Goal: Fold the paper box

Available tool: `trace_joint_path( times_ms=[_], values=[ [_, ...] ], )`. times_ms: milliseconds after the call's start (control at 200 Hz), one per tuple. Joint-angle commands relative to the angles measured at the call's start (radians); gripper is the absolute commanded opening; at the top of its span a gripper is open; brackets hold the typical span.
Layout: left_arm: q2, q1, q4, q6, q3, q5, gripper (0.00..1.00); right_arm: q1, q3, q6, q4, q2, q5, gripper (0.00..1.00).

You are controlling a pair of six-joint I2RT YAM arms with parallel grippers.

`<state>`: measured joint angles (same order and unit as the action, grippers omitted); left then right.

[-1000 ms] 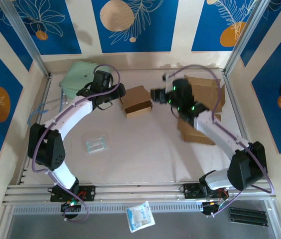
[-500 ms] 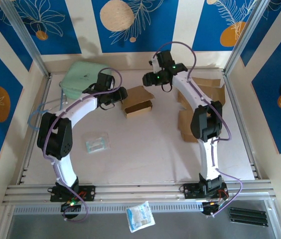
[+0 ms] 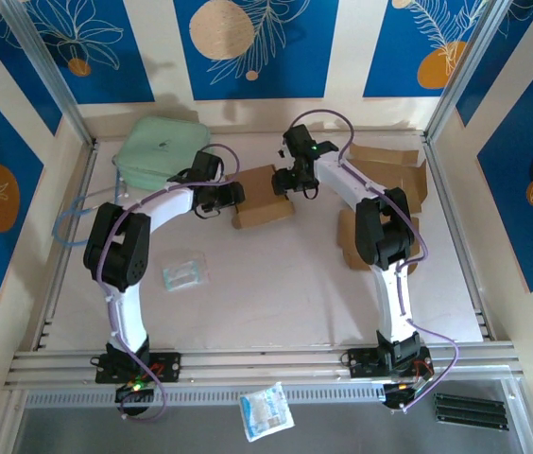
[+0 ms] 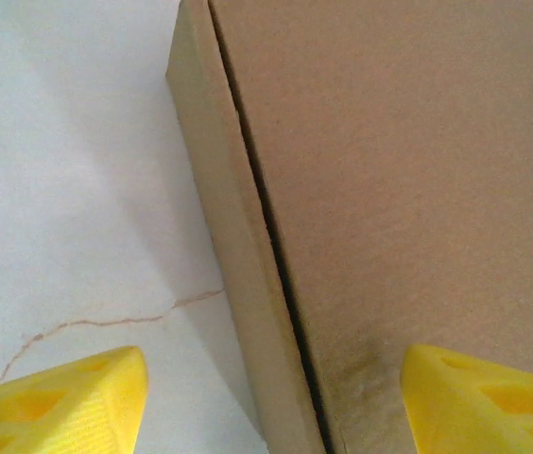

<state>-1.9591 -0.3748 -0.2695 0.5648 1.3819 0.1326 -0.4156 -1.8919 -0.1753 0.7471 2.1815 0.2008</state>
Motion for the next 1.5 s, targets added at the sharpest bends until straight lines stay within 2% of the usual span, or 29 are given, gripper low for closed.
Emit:
trace_joint_path(
  times_ms=[0,180,325,465,615,720,780,850,935,1171,1281,1351,1496],
  values=[
    [0.02,0.01,0.022,-0.041,0.047,0.001,0.78,0.046,-0.061,-0.066,-0.028,-0.058,-0.105,0.69],
    [-0.09,0.022,0.036,-0.035,0.107,0.088,0.8,0.054,-0.182,-0.056,0.061,0.068,-0.148,0.7],
    [-0.129,0.02,0.074,-0.024,0.078,0.125,0.77,0.048,-0.144,-0.05,0.044,0.115,-0.19,0.69],
    [-0.158,0.02,0.109,-0.008,0.026,0.15,0.69,0.031,-0.055,-0.076,-0.014,0.118,-0.242,0.58],
    [-0.126,0.018,0.106,-0.011,-0.017,0.149,0.61,0.003,0.044,-0.11,-0.053,0.07,-0.193,0.41],
    [-0.054,0.02,0.106,-0.031,-0.034,0.154,0.6,-0.008,0.089,-0.121,-0.065,-0.007,-0.173,0.39],
    [-0.011,0.021,0.09,-0.045,-0.029,0.146,0.62,-0.007,0.103,-0.139,-0.076,-0.057,-0.19,0.41],
    [0.034,0.021,0.081,-0.054,-0.029,0.119,0.67,-0.002,0.11,-0.158,-0.093,-0.101,-0.217,0.48],
    [0.066,0.027,0.062,-0.051,-0.029,0.064,0.75,0.007,0.113,-0.185,-0.114,-0.116,-0.157,0.56],
    [0.065,0.056,0.078,-0.034,-0.043,0.083,0.9,0.021,-0.03,-0.187,-0.025,0.034,-0.133,0.67],
    [0.052,0.065,0.048,-0.029,-0.033,0.092,0.96,0.018,-0.075,-0.172,0.001,0.093,-0.206,0.79],
    [0.048,0.068,0.038,-0.032,-0.036,0.098,0.98,0.016,-0.063,-0.17,-0.011,0.107,-0.277,0.79],
    [0.045,0.073,0.063,-0.025,-0.056,0.148,1.0,0.012,0.045,-0.214,-0.102,0.09,-0.383,0.69]
  ],
)
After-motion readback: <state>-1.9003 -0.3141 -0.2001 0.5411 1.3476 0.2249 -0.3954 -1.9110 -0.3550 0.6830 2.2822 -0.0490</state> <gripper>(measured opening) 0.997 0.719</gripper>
